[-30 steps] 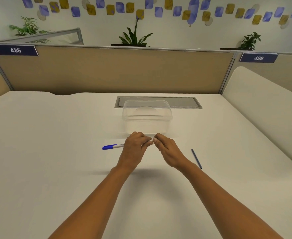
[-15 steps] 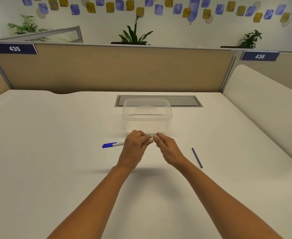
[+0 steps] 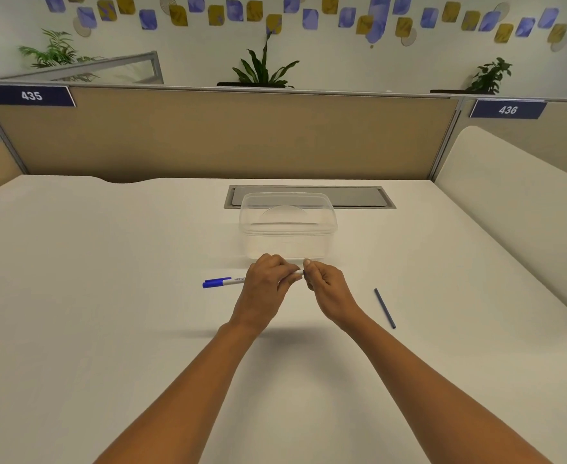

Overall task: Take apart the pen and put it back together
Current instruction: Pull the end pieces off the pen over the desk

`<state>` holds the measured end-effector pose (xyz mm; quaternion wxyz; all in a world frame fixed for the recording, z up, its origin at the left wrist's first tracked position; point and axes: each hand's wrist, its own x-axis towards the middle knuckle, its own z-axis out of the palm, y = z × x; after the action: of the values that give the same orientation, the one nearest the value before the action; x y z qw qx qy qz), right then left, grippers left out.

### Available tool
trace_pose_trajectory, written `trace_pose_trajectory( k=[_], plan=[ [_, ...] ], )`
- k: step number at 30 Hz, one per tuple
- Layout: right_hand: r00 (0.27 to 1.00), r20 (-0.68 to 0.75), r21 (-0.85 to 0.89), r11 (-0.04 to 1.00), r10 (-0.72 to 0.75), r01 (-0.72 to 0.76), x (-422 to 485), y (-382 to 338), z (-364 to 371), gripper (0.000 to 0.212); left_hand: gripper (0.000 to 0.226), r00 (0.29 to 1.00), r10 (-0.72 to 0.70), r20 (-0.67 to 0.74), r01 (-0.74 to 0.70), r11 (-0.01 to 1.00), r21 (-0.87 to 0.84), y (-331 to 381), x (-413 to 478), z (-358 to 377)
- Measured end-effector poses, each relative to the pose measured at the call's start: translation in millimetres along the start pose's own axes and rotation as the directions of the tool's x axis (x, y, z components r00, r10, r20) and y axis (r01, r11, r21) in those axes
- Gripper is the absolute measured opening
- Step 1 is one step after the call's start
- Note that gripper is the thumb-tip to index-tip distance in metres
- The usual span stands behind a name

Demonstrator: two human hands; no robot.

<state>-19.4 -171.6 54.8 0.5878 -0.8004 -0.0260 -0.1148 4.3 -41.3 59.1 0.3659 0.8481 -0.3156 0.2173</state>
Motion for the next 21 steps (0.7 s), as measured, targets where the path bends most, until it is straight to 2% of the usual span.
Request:
trace_pose_trajectory(
  k=[5,12,17,21],
  plan=[
    [0.999,0.018,0.004,0.999,-0.033,0.033,-1.7,4.3,-5.6,0.038,0.009,1.000,-0.029,-0.005,0.030,0.999,0.018,-3.8,3.5,-1.0],
    [0.983,0.118,-0.204,0.965,-0.140,0.162,0.7,2.6,-6.5,0.016,0.011,0.999,-0.041,-0.014,0.041,0.999,0.011,-4.6,1.1,-1.5],
    [0.975,0.134,-0.293,0.933,-0.176,0.208,0.5,3.0,-6.4,0.011,0.012,0.998,-0.054,-0.010,0.054,0.998,0.023,-5.2,0.0,-1.8],
    [0.975,0.131,-0.312,0.926,-0.178,0.211,1.3,3.7,-6.2,0.015,0.009,0.999,-0.042,-0.015,0.042,0.999,0.013,-3.5,-0.4,-2.1]
  ],
)
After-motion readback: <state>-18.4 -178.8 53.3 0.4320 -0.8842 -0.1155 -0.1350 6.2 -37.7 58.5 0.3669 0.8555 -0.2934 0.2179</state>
